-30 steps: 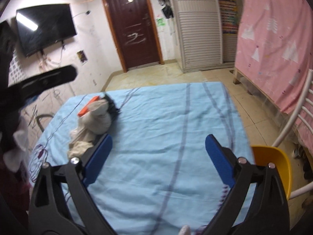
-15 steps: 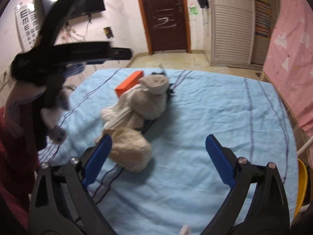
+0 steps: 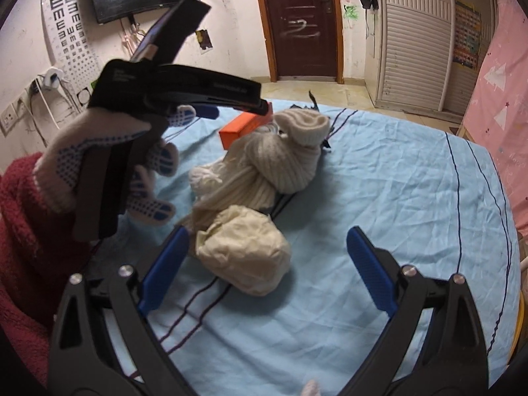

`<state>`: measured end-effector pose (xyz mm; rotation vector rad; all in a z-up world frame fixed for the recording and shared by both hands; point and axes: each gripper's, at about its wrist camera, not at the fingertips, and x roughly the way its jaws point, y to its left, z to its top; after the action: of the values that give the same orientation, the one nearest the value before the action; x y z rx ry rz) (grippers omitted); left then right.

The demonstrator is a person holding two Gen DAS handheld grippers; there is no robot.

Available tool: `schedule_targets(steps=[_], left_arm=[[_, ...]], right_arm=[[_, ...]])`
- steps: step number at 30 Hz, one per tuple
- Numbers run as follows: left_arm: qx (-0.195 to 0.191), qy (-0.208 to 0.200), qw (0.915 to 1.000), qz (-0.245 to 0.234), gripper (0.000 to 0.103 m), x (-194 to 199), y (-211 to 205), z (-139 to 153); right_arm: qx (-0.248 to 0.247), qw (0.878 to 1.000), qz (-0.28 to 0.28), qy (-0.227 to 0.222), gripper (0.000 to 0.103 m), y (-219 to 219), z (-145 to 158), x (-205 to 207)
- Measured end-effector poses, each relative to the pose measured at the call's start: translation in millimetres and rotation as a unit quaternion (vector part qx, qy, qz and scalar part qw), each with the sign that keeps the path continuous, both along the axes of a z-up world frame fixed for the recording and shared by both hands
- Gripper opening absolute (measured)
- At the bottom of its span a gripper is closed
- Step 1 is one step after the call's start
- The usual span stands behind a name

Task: Collect trash
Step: 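Grasp the orange box with left tool while right tool grasps beige cloth bundle, then carry orange box and beige bundle over the yellow bin and open both tools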

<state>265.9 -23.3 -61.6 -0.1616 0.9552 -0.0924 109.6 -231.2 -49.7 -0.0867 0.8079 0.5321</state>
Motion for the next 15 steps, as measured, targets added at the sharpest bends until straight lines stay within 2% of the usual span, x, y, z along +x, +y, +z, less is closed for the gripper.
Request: schedule_targets(steps=[3, 7, 9, 12, 15], left_arm=[[-0.001, 0.013, 0.9999, -0.002, 0.041, 5, -2, -6], [0.016, 0.011, 0.9998, 0.003, 0.026, 8, -6, -9], [0.017, 0.009, 0.9998, 0.004, 0.015, 9, -6, -10], [0.038, 0.002, 0.9993, 0.003, 0.014, 4, -12, -10], [0.036, 0.001, 0.9993, 0.003, 0.014, 0, -14, -10]], right_arm=[[-0.013, 1.000, 0.003, 0.000, 0.078, 5, -3, 2], [-0.011, 1.000, 0.004, 0.011, 0.072, 5, -4, 6], [-0.010, 1.000, 0.004, 0.020, 0.065, 4, -6, 10], [-0.012, 1.000, 0.002, 0.029, 0.057, 4, -9, 12], [-0.023, 0.999, 0.002, 0.024, 0.055, 7, -9, 10]])
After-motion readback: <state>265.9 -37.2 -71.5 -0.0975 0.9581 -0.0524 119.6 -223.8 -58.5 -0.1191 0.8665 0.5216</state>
